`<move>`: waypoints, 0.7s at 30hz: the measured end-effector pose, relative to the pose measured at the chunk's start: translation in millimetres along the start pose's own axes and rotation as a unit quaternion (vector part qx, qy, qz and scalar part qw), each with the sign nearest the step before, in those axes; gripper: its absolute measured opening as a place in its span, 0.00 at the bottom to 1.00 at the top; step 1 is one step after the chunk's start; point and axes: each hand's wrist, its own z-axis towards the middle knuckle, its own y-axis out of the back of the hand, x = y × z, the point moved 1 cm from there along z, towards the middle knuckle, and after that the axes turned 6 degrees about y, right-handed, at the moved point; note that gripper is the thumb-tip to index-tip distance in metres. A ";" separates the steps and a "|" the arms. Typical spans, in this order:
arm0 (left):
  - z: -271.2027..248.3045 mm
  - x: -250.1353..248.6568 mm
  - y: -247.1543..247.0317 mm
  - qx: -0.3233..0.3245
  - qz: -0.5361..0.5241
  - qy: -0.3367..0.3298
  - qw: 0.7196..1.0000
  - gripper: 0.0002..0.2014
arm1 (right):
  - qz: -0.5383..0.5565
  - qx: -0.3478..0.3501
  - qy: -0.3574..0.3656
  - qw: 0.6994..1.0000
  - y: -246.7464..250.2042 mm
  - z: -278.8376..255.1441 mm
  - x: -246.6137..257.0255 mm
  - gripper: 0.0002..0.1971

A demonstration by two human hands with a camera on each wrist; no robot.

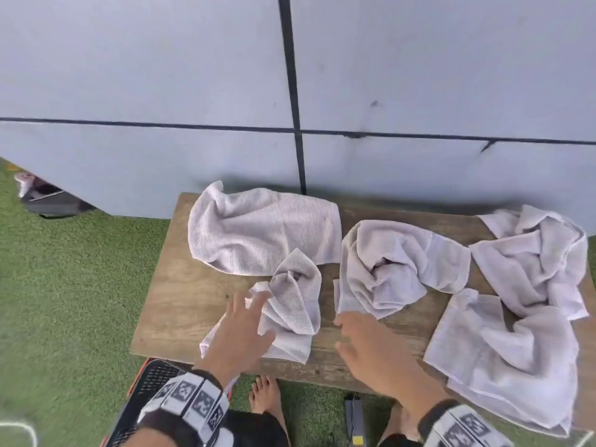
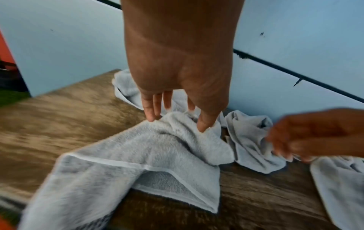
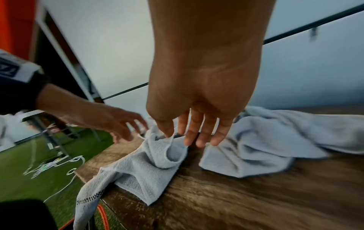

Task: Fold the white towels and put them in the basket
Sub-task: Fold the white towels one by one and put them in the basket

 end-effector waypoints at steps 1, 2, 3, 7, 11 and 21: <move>10.5 4.8 -10.5 -0.004 -0.010 -0.004 1.000 0.37 | -0.027 -0.017 0.025 0.999 -9.2 18.4 1.6 0.21; 20.6 15.3 -45.6 0.004 0.014 0.015 1.000 0.41 | -0.055 -0.036 0.035 0.997 -19.3 34.4 0.3 0.24; 33.1 18.4 -53.7 0.006 0.041 0.005 0.999 0.42 | -0.078 -0.045 0.048 0.995 -29.2 51.4 -0.7 0.26; 77.0 33.8 -81.0 0.009 0.089 -0.053 0.995 0.33 | -0.155 -0.108 0.091 0.978 -60.0 91.2 -0.5 0.21; 101.5 34.1 -88.6 -0.035 0.083 -0.095 0.991 0.12 | -0.132 -0.214 0.130 0.959 -64.8 110.8 -11.0 0.10; 70.0 14.4 -52.3 -0.113 -0.096 -0.167 0.975 0.24 | 0.121 -0.372 0.149 0.908 -12.6 86.6 2.1 0.06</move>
